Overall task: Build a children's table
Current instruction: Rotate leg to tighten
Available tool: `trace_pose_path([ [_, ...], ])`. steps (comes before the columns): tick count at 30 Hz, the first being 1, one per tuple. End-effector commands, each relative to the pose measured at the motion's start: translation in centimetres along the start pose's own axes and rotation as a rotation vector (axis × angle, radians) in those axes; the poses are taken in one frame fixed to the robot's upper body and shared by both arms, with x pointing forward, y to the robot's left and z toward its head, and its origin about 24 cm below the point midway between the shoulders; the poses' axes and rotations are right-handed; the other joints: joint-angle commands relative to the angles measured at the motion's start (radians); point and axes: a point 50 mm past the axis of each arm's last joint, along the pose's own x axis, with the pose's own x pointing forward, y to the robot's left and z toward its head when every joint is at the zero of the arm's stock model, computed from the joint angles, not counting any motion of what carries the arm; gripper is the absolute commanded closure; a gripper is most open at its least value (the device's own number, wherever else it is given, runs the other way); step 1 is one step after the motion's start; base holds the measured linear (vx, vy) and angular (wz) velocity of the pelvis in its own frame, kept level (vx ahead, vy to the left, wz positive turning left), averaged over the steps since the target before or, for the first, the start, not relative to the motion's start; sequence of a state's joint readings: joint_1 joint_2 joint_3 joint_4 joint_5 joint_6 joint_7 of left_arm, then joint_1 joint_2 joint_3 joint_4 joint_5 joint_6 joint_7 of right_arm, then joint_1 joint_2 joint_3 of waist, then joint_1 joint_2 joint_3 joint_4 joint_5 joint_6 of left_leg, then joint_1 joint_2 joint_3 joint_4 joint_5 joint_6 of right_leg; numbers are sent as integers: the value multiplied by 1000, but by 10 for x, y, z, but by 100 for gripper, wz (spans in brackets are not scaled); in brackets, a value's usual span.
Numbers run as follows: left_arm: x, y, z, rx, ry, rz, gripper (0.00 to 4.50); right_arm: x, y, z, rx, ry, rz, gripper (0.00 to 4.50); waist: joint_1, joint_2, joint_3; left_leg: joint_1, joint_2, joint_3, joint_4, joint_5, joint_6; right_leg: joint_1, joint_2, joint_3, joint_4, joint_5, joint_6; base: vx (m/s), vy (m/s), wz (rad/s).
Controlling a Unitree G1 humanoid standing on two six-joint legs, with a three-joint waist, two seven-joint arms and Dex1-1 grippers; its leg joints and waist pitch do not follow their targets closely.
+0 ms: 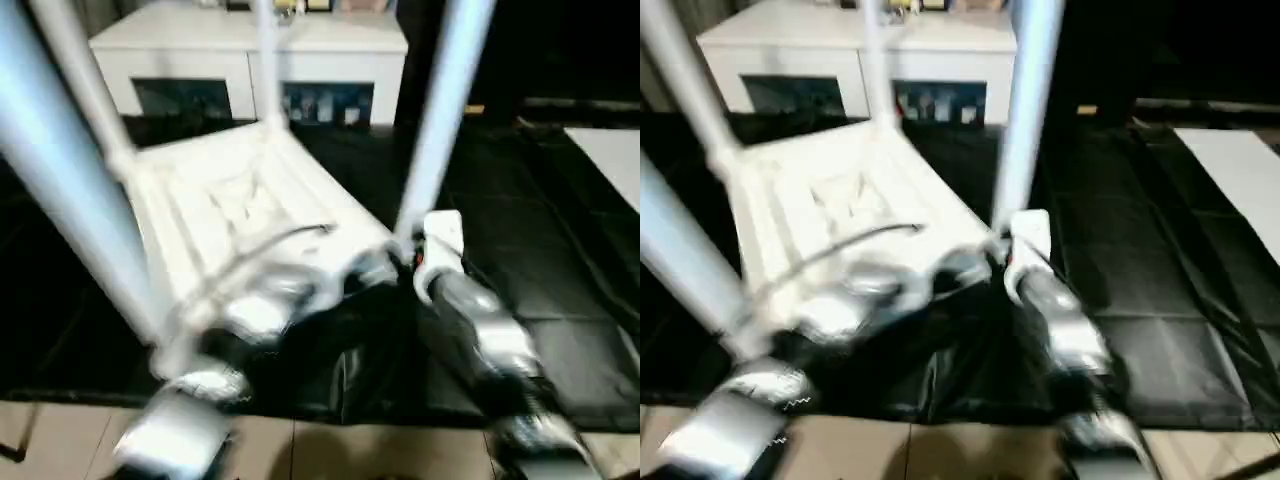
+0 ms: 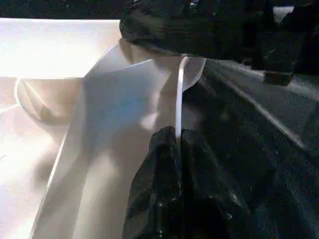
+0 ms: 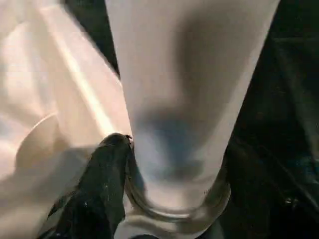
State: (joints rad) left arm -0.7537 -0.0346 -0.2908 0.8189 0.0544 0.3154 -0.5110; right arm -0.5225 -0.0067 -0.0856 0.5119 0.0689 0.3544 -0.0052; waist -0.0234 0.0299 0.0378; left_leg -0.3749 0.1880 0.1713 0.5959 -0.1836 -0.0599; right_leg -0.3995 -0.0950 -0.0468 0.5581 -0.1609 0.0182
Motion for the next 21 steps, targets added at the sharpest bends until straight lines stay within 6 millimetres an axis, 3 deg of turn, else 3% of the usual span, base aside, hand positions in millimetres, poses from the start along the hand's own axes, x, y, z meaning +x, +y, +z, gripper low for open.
trace_pose_path([
  [1, -10, 28, 15, 32, -59, 197, 450, 2, 26, -26, 120, 112, 104, 190, -9, -5, -53, 17, 13, -15, -88, -463, 2, 19, -29, 3, -89, -486, -122, 0, 0, 0],
  [4, -12, 30, 13, 46, -55, 193, 450, 1, 31, -17, 113, 54, 170, 190, -13, -6, -53, 5, 15, -17, -93, -443, 13, 32, -31, 4, -81, -455, -131, 0, 0, 0],
  [7, -15, 36, 10, 84, -42, 205, 450, -2, 32, -4, 61, -43, 211, 190, -31, -5, -59, -14, 16, -22, -96, -398, 19, 46, -33, 3, -69, -396, -148, 0, 0, 0],
  [9, -20, 41, 5, 101, -39, 201, 450, -7, 23, 5, -13, -105, 214, 154, -30, -7, -67, -10, 17, -15, -85, -338, 30, 41, -38, 10, -66, -321, -180, 0, 0, 0],
  [10, -21, 42, 4, 106, -39, 199, 450, -8, 21, 6, -20, -117, 217, 154, -25, -9, -71, -10, 17, -11, -79, -276, 49, 45, -35, 12, -56, -230, -207, 0, 0, 0],
  [11, -22, 42, 2, 108, -37, 189, 450, -9, 17, 7, -27, -122, 211, 151, -24, -10, -67, -9, 18, -6, -79, -261, 72, 40, -33, 11, -56, -216, -225, 0, 0, 0],
  [13, -25, 42, 0, 129, -39, 159, 450, -13, 10, 8, -39, -117, 227, 139, -18, -7, -66, -9, 18, -5, -77, -253, 81, 41, -34, 11, -56, -242, -228, 0, 0, 0],
  [15, -27, 43, -2, 134, -35, 147, 450, -15, 5, 9, -57, -117, 237, 115, -12, -6, -69, -8, 22, -3, -74, -216, 86, 43, -34, 11, -50, -192, -240, 25, -7, -1],
  [18, -34, 40, -11, 166, -28, 50, 450, -26, -20, 8, -175, -105, 313, 94, 1, -3, -71, -4, 24, 1, -68, -160, 112, 48, -31, 12, -38, -74, -283, 34, -5, 0],
  [21, -41, 36, -18, 178, -22, -64, 450, -38, -32, 8, -237, -88, 466, 67, 13, -5, -70, 0, 25, 5, -67, -165, 126, 49, -32, 14, -35, -59, -299, 0, 0, 0],
])
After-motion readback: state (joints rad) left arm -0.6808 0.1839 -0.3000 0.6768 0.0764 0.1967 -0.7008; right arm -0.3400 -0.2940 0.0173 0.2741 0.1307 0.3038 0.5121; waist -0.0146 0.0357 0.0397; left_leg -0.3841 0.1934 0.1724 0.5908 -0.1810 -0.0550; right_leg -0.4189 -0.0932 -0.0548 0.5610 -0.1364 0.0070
